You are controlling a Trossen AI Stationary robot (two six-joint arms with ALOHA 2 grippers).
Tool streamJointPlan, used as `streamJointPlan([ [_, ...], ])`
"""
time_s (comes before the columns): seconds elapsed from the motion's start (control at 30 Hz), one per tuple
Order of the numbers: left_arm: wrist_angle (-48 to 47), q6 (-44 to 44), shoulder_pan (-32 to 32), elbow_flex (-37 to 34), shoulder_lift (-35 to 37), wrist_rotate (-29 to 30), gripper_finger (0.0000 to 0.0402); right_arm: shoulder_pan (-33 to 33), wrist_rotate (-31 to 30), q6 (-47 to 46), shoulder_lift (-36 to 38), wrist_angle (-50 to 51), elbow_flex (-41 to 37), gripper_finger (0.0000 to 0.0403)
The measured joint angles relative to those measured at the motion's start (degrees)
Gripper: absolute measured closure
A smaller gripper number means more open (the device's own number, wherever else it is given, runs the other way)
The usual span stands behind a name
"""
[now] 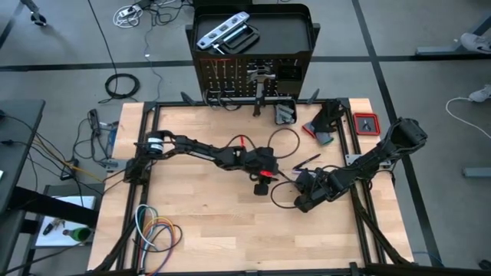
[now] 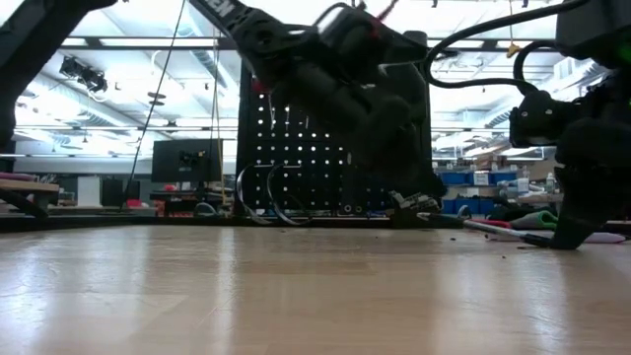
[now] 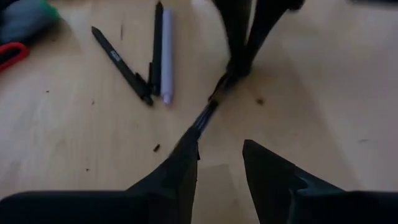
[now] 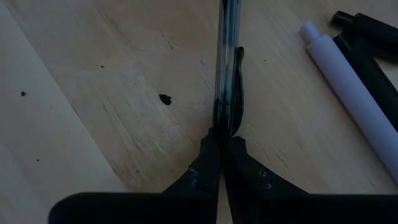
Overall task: Hang tools onto peg board
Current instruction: Put the bottom black pen into the top basket of the peg board
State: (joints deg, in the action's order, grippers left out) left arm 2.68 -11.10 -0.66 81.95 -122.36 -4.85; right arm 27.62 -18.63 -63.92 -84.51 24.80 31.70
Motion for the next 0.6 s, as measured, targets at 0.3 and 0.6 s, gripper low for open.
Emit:
streamJointPlan([
  [0.3, -4.77, -9.45, -0.01, 6.62, -5.05, 5.21, 0.0257, 0.07, -0.58, 0.04, -0.03, -0.78, -0.11, 0.0374],
  [0.6, -7.64, -14.52, -0.67, 6.93, -5.1, 5.47, 0.0245, 0.11, -1.18, 0.79, -0.13, -1.66, -0.14, 0.0374],
])
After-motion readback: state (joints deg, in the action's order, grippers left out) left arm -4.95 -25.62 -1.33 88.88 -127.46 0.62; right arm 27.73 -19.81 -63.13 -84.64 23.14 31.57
